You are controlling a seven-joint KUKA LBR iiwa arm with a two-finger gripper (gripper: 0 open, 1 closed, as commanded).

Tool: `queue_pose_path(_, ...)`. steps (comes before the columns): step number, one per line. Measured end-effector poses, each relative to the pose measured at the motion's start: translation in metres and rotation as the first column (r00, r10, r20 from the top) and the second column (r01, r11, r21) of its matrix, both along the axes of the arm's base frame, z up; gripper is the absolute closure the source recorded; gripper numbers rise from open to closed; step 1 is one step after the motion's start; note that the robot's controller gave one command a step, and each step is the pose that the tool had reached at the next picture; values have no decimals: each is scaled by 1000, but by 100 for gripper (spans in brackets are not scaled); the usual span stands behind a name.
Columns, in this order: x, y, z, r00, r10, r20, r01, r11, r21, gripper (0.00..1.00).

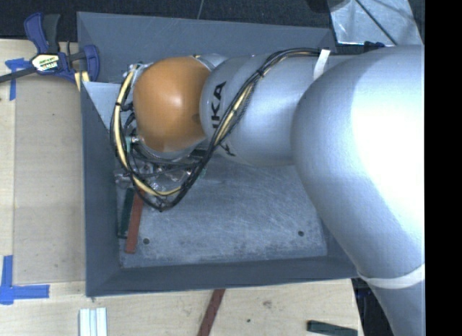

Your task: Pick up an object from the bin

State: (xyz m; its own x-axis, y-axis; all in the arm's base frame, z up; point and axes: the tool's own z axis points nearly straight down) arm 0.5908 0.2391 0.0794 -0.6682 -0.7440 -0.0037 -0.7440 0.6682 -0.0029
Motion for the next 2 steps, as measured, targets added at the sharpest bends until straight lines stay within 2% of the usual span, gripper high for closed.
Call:
queue_pose_path(1, 0, 0, 0, 1000, -1, 0, 1, 1000, 0, 100)
queue_pose_path(2, -12, -18, 139, 1000, 27, -2, -27, 1000, 1, 100)
